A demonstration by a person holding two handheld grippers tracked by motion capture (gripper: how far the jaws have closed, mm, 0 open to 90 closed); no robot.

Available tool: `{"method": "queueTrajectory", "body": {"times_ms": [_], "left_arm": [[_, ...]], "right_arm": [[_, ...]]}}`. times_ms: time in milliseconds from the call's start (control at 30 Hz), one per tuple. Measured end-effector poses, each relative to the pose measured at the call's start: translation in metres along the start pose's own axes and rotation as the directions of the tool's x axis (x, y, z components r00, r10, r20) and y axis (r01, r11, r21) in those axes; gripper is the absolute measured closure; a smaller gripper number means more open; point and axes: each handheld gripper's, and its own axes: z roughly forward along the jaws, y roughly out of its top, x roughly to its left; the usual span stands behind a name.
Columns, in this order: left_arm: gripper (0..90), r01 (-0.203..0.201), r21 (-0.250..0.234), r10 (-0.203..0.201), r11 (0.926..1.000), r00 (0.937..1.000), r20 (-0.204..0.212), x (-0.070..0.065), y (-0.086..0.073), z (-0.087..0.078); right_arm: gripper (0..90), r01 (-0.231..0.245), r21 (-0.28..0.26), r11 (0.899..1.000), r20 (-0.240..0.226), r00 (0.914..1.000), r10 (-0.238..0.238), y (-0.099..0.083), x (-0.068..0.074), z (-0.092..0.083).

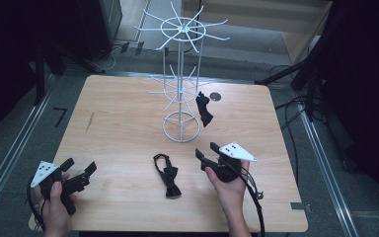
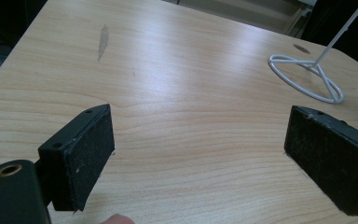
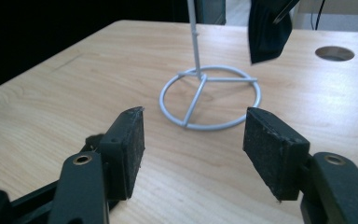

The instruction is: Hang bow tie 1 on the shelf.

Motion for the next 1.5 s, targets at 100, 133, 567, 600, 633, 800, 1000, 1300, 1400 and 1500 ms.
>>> {"method": "queueTrajectory", "body": {"times_ms": [100, 133, 567, 600, 633, 800, 1000, 1300, 1400, 1500], "left_arm": [[9.2, -0.001, -0.001, 0.001, 1.0000, 1.0000, 0.000, 0.000, 0.000, 0.000], [9.3, -0.002, 0.000, 0.002, 1.0000, 1.0000, -0.001, 0.000, 0.000, 0.000], [9.3, -0.015, 0.001, 0.015, 0.9999, 0.9998, -0.010, -0.002, 0.000, 0.000], [9.2, -0.015, 0.002, 0.015, 0.9999, 0.9998, -0.010, -0.002, 0.000, 0.000], [9.2, -0.017, 0.002, 0.017, 0.9998, 0.9998, -0.011, -0.002, 0.000, 0.000], [9.3, -0.018, 0.002, 0.018, 0.9998, 0.9998, -0.011, -0.002, 0.000, 0.000], [9.3, -0.016, 0.001, 0.016, 0.9999, 0.9998, -0.011, -0.002, 0.000, 0.000], [9.3, -0.016, 0.002, 0.016, 0.9999, 0.9998, -0.009, -0.002, 0.000, 0.000], [9.2, -0.019, 0.005, 0.019, 0.9998, 0.9998, -0.009, -0.002, 0.000, 0.000], [9.3, -0.018, 0.002, 0.018, 0.9998, 0.9998, -0.009, -0.002, 0.000, 0.000]], "right_arm": [[41.1, -0.006, 0.006, 1.000, -0.013, 0.9999, 0.006, -0.006, 0.006, 0.002], [42.2, -0.007, 0.007, 1.000, -0.014, 0.9999, 0.008, -0.008, 0.008, 0.003], [47.2, -0.031, 0.082, 0.996, -0.020, 0.9993, 0.032, -0.034, 0.037, 0.009], [47.4, -0.025, 0.088, 0.996, -0.017, 0.9995, 0.026, -0.036, 0.041, 0.010], [47.5, -0.014, 0.097, 0.995, -0.014, 0.9998, 0.016, -0.037, 0.044, 0.011], [47.6, -0.014, 0.130, 0.991, -0.028, 0.9994, 0.018, -0.045, 0.055, 0.014], [47.1, -0.005, 0.177, 0.984, -0.050, 0.9987, 0.014, -0.059, 0.069, 0.019], [46.7, 0.020, 0.233, 0.972, -0.065, 0.9979, -0.004, -0.067, 0.082, 0.029], [48.9, 0.031, 0.247, 0.968, -0.069, 0.9975, -0.014, -0.068, 0.084, 0.029], [53.6, 0.061, 0.270, 0.961, -0.097, 0.9946, -0.035, -0.068, 0.086, 0.032]]}}
